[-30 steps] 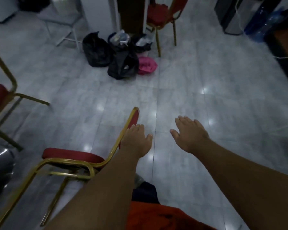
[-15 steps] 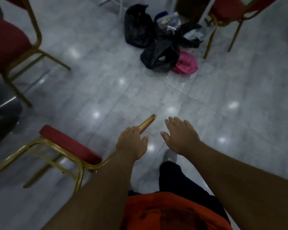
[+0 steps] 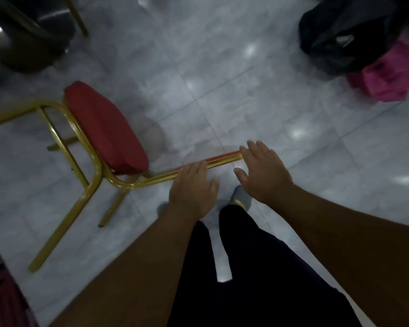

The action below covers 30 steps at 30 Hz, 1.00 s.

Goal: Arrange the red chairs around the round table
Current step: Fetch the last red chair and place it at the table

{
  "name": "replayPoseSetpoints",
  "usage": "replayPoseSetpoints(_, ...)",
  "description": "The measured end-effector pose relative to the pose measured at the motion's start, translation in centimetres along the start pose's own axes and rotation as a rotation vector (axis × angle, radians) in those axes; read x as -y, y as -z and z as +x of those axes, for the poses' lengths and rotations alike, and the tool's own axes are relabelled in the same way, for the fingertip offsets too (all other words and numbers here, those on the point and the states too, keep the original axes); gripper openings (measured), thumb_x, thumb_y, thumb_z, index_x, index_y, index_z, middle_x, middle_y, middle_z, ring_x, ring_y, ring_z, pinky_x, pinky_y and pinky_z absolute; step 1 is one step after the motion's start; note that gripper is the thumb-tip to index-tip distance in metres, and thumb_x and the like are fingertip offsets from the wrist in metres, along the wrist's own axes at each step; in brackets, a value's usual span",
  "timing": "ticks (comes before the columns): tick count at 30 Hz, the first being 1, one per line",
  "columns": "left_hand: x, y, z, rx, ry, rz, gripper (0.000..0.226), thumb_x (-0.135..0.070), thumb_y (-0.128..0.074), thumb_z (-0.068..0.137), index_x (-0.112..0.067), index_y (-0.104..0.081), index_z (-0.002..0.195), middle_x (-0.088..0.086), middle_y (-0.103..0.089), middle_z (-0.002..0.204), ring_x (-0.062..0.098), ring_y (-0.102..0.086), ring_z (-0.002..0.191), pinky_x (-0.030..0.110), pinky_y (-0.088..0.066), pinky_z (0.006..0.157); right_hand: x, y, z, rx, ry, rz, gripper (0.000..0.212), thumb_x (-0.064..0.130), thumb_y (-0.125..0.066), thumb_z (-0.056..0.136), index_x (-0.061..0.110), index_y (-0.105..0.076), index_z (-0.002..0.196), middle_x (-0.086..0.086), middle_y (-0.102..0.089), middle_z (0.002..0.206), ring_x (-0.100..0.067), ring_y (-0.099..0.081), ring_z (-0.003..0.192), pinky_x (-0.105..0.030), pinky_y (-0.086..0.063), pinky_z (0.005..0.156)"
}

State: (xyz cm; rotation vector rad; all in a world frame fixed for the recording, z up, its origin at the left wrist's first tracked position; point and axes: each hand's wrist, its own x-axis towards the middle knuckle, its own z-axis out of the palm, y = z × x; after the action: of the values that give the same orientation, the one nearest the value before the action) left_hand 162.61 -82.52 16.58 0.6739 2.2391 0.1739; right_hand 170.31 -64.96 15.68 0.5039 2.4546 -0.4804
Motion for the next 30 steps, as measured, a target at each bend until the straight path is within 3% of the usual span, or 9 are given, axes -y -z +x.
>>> replayPoseSetpoints(7, 2.2, -8.0, 9.5, -0.078, 0.087, -0.027, 0.078, -0.045, -0.053, 0.099, -0.009, -0.019, 0.159, 0.012, -0.033, 0.161, 0.031, -0.027, 0.150, 0.041, -0.019, 0.126, -4.2, -8.4, 8.7, 0.006, 0.082, -0.033, 0.077, 0.053, -0.051, 0.095, 0.020, -0.019, 0.157, -0.014, -0.014, 0.166, -0.034, -0.011, 0.153, -0.053, -0.018, 0.122)
replayPoseSetpoints(11, 4.5, -13.2, 14.3, -0.162, 0.034, 0.001, 0.089, -0.050, -0.059, 0.094, -0.014, -0.013, 0.161, 0.009, -0.031, 0.162, 0.030, -0.028, 0.150, 0.044, -0.020, 0.125, -7.6, -12.7, 13.6, -0.019, 0.087, -0.096, 0.088, 0.058, -0.062, 0.086, 0.027, -0.017, 0.156, -0.018, -0.020, 0.163, -0.038, -0.022, 0.149, -0.057, -0.025, 0.119)
replayPoseSetpoints(13, 5.1, -15.6, 16.1, -0.157, 0.002, -0.050, 0.089, -0.054, -0.060, 0.093, -0.017, -0.015, 0.161, 0.006, -0.037, 0.158, 0.028, -0.034, 0.145, 0.044, -0.024, 0.122, -9.1, -14.4, 15.6, 0.011, 0.109, -0.130, 0.080, 0.061, -0.059, 0.086, 0.028, -0.027, 0.151, -0.016, -0.035, 0.155, -0.037, -0.034, 0.143, -0.060, -0.026, 0.116)
replayPoseSetpoints(15, 5.2, -17.5, 17.2, -0.179, -0.016, -0.029, 0.077, -0.058, -0.056, 0.094, -0.022, -0.030, 0.156, 0.001, -0.050, 0.146, 0.026, -0.044, 0.135, 0.045, -0.031, 0.111, -10.1, -15.5, 16.9, 0.037, 0.179, -0.086, 0.060, 0.060, -0.055, 0.087, 0.023, -0.047, 0.134, -0.011, -0.058, 0.129, -0.031, -0.054, 0.119, -0.056, -0.035, 0.108)
replayPoseSetpoints(18, 4.8, -18.5, 17.8, -0.313, -0.006, 0.100, 0.053, -0.064, -0.050, 0.092, -0.027, -0.057, 0.130, -0.003, -0.060, 0.123, 0.025, -0.056, 0.113, 0.043, -0.036, 0.092, -11.0, -16.3, 17.3, -0.012, 0.267, 0.028, 0.043, 0.049, -0.062, 0.087, 0.015, -0.058, 0.112, -0.008, -0.061, 0.102, -0.026, -0.055, 0.090, -0.042, -0.044, 0.086)
replayPoseSetpoints(24, 3.6, -18.3, 18.5, -0.399, -0.049, 0.206, 0.050, -0.065, -0.064, 0.083, -0.022, -0.064, 0.108, 0.002, -0.063, 0.104, 0.028, -0.061, 0.096, 0.042, -0.044, 0.075, -10.9, -16.3, 16.6, -0.065, 0.342, 0.131, 0.030, 0.030, -0.074, 0.085, 0.012, -0.057, 0.102, -0.001, -0.049, 0.094, -0.019, -0.042, 0.087, -0.036, -0.041, 0.073)
replayPoseSetpoints(30, 4.0, -18.1, 16.9, -0.524, -0.098, 0.253, 0.040, -0.050, -0.078, 0.080, -0.018, -0.065, 0.101, 0.003, -0.064, 0.094, 0.027, -0.062, 0.085, 0.038, -0.046, 0.067, -9.1, -15.3, 15.2, -0.179, 0.400, -0.007, 0.030, 0.028, -0.076, 0.082, 0.011, -0.060, 0.100, -0.008, -0.058, 0.093, -0.026, -0.047, 0.085, -0.034, -0.036, 0.065)
